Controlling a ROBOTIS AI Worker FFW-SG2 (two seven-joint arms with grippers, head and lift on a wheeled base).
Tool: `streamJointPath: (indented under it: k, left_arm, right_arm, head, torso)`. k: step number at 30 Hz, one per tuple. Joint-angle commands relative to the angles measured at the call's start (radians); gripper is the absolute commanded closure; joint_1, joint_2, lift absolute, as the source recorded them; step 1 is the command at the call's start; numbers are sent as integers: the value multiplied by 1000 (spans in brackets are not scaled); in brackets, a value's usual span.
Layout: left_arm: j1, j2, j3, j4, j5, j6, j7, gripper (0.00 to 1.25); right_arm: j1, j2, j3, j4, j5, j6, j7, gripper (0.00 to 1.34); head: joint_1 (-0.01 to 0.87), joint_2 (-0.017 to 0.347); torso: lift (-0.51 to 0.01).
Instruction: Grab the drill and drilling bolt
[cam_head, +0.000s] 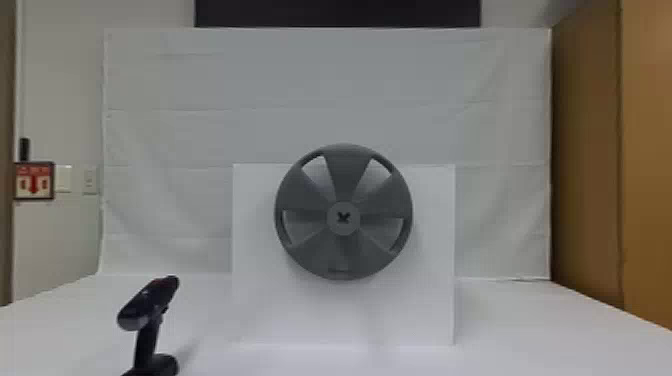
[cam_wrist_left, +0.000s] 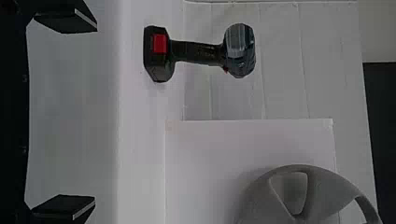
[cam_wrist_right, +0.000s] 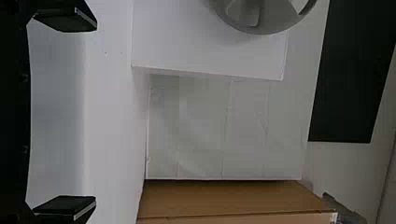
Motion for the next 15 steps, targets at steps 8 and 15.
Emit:
streamJointPath:
  k: [8,15]
  left_arm:
    - [0,0,0,0,0,0,0,-2]
    - [0,0,0,0,0,0,0,-2]
  right_arm:
    - [0,0,0,0,0,0,0,-2]
    - [0,0,0,0,0,0,0,-2]
  head:
    - [-15,51]
    - [-15,51]
  torso:
    - [-398]
    - [-398]
